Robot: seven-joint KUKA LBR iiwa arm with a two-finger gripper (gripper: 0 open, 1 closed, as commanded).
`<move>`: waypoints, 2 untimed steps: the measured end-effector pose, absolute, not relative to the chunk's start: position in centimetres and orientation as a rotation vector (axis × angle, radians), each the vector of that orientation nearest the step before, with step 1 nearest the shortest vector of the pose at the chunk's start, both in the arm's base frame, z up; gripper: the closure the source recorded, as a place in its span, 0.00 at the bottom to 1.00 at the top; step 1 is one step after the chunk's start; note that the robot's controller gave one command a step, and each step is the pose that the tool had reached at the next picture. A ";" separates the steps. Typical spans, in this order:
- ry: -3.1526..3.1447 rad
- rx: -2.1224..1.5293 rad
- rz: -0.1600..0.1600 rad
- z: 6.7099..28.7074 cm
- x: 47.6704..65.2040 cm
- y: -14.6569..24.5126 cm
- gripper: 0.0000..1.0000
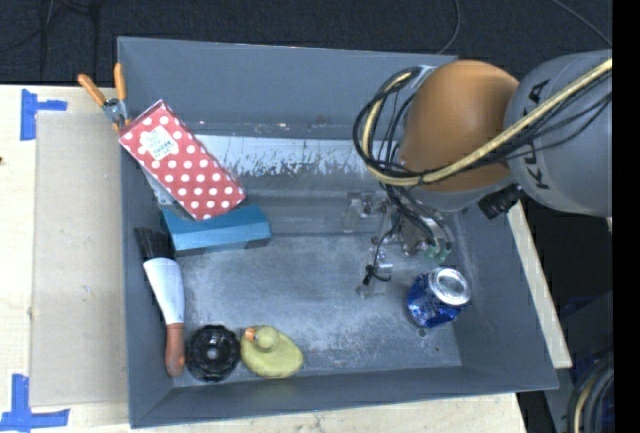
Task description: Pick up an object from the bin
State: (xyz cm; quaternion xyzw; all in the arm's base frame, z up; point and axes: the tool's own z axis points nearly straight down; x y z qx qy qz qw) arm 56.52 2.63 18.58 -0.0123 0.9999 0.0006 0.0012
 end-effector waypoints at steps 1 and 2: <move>3.141 -0.075 0.001 12.7 56.3 -2.9 0.00; 3.146 -0.021 0.005 15.5 53.5 -8.3 0.00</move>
Offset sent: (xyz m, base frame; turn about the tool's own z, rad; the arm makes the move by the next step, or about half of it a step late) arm -0.0374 -0.1229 -0.0207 0.0244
